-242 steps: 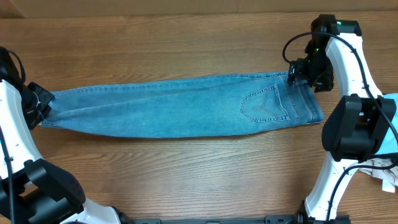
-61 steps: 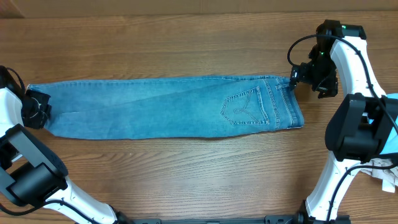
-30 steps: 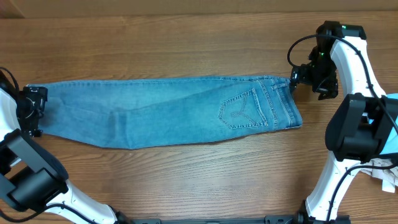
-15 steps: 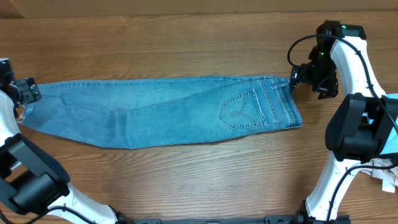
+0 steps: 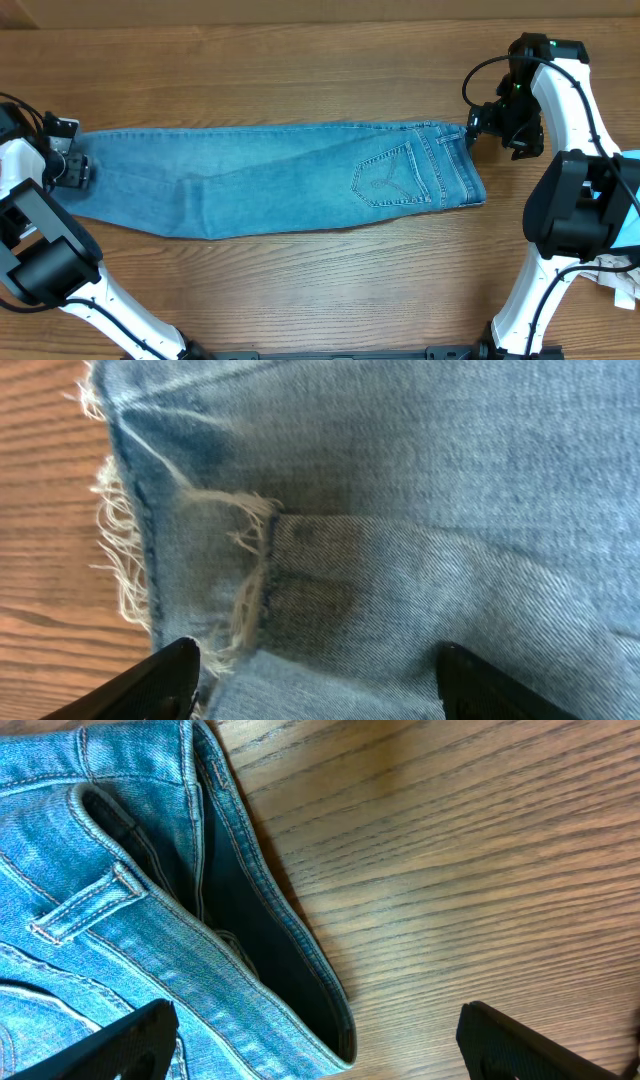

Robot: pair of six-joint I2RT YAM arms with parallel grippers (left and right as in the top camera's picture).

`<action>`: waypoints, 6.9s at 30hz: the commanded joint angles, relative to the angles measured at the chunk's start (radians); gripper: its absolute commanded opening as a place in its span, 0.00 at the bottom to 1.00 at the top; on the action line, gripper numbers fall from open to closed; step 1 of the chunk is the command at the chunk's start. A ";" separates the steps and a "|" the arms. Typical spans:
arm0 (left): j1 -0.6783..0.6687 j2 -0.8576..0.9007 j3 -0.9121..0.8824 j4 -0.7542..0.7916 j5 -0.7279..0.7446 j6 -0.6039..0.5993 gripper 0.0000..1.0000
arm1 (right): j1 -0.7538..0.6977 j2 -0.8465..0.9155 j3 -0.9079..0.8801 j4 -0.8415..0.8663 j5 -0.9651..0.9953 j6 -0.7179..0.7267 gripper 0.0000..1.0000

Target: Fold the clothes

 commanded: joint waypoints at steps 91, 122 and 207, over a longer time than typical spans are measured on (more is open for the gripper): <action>0.000 -0.148 0.120 -0.246 -0.103 -0.468 0.04 | 0.084 -0.011 -0.393 0.303 -0.188 -0.098 0.58; 0.111 -0.121 0.171 -0.182 0.008 -0.689 0.50 | 0.084 -0.022 -0.365 0.327 -0.134 -0.052 0.74; -0.079 -0.186 0.156 -0.676 0.325 -0.805 1.00 | 0.765 0.229 0.097 0.602 -0.238 -0.639 0.50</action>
